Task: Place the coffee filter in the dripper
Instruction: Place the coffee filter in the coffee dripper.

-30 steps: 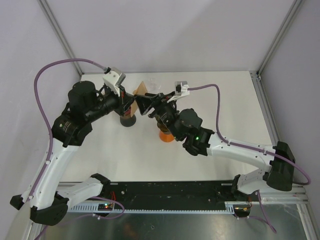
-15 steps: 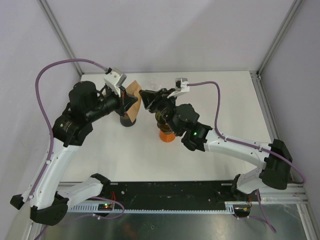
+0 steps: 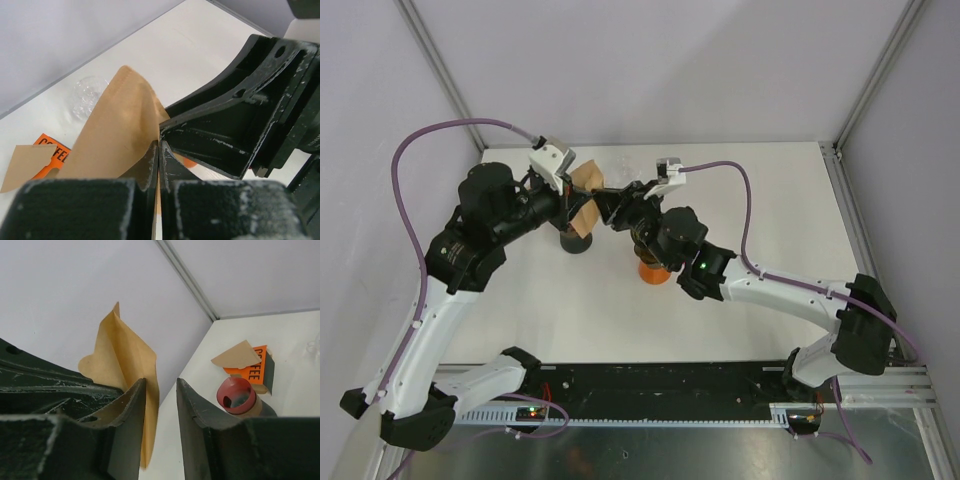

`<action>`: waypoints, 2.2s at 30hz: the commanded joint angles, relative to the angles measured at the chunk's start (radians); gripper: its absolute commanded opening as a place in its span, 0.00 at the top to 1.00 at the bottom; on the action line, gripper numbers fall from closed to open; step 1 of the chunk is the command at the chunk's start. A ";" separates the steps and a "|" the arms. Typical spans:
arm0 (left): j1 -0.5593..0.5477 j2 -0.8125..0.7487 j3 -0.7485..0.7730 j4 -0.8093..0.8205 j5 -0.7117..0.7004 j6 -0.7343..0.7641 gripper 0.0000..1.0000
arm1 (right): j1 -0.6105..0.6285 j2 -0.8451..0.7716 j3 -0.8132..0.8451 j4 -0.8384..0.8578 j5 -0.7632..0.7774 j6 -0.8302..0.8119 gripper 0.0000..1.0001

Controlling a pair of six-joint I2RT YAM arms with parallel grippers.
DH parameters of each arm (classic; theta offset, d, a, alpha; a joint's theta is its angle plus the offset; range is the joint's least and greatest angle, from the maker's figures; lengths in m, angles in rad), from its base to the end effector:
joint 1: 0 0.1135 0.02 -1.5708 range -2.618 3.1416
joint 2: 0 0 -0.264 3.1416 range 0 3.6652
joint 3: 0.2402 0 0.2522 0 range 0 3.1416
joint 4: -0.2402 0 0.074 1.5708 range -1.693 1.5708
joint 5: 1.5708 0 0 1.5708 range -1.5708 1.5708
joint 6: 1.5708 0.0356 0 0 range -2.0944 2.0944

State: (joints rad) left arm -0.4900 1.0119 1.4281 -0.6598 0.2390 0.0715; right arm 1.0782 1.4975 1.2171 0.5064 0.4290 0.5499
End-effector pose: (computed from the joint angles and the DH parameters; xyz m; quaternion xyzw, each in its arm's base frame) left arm 0.1594 -0.0946 0.4650 0.2873 0.7312 -0.2189 0.5787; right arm 0.1816 0.3070 0.3905 0.0019 0.6310 0.4647 0.6212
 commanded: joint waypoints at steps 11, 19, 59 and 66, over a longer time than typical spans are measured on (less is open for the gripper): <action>-0.012 0.001 0.051 0.031 -0.004 0.049 1.00 | -0.016 -0.011 0.047 -0.064 0.037 -0.086 0.99; -0.012 0.008 0.072 0.017 -0.044 0.070 1.00 | 0.042 -0.096 0.047 -0.129 0.318 -0.341 1.00; -0.012 0.043 0.089 0.042 0.229 -0.020 0.08 | 0.151 -0.035 0.121 -0.057 0.425 -0.545 1.00; -0.012 0.058 0.073 0.071 -0.017 0.040 0.26 | 0.167 -0.027 0.125 -0.044 0.416 -0.545 1.00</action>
State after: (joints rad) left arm -0.4973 1.0691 1.4815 -0.6426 0.3542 0.0654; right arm 1.2297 1.4647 1.2915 0.4046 0.8261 0.0208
